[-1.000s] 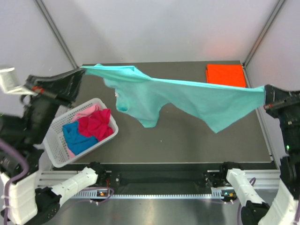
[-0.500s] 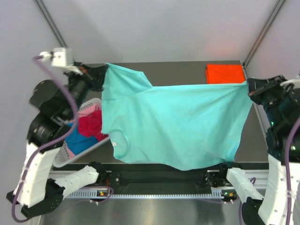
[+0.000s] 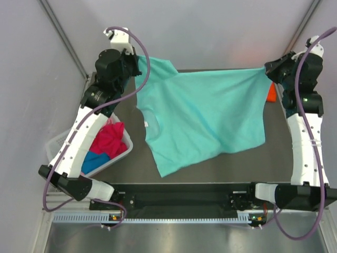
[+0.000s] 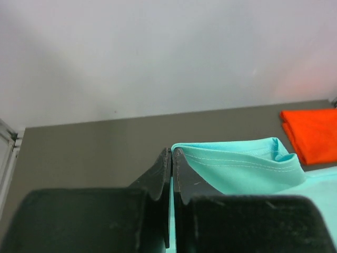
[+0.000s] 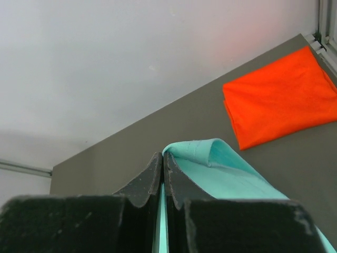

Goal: Fold and stack the t-shirts
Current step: Flatten the tshirt out

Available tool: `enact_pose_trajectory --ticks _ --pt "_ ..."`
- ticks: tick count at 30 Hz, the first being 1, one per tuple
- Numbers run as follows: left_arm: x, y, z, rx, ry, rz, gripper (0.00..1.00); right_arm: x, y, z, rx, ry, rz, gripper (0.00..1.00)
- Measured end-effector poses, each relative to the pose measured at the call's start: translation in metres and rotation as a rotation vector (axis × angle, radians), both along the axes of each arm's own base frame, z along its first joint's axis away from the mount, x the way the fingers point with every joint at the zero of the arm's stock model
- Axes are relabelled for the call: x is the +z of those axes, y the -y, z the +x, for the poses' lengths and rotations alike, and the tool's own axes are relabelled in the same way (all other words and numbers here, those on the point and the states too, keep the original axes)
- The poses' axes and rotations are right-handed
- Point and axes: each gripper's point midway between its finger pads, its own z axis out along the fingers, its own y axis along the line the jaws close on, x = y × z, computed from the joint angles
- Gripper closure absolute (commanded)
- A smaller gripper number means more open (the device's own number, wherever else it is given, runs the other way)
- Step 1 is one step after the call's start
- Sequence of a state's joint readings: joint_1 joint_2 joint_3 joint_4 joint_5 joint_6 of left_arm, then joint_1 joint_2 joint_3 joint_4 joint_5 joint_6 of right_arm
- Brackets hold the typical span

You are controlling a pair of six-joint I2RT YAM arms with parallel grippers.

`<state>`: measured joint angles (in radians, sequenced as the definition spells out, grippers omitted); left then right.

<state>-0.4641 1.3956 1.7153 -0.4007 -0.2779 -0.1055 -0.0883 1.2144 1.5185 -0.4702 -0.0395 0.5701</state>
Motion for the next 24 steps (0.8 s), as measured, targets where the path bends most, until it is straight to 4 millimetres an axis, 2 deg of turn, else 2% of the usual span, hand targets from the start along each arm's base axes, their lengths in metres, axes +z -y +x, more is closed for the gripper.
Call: enact_pose_trajectory --ticks 2,4,6,8,12,19,21,24 --pt "0.019 -0.002 0.001 0.005 0.045 -0.022 1.0 0.004 0.001 0.007 -0.001 -0.001 -0.003 1.0" --pt "0.042 -0.004 -0.006 -0.005 0.107 -0.052 1.0 0.014 0.003 0.005 -0.014 0.012 -0.008 1.0" --pt "0.064 -0.006 -0.021 -0.029 0.169 -0.084 1.0 0.029 0.005 -0.006 -0.03 0.043 -0.016 1.0" --pt "0.083 -0.011 -0.044 -0.058 0.231 -0.124 1.0 0.043 0.007 -0.025 -0.047 0.074 -0.023 1.0" --pt "0.111 -0.029 -0.106 -0.12 0.336 -0.228 1.0 0.073 0.004 -0.082 -0.063 0.154 -0.029 1.0" --pt "0.162 -0.059 -0.215 -0.247 0.528 -0.431 1.0 0.13 -0.007 -0.207 -0.065 0.358 -0.04 1.0" --pt "0.177 -0.064 -0.239 -0.291 0.569 -0.468 1.0 0.147 -0.01 -0.246 -0.066 0.438 -0.044 1.0" --pt "0.199 -0.068 -0.262 -0.335 0.616 -0.499 1.0 0.163 -0.013 -0.287 -0.07 0.517 -0.046 1.0"
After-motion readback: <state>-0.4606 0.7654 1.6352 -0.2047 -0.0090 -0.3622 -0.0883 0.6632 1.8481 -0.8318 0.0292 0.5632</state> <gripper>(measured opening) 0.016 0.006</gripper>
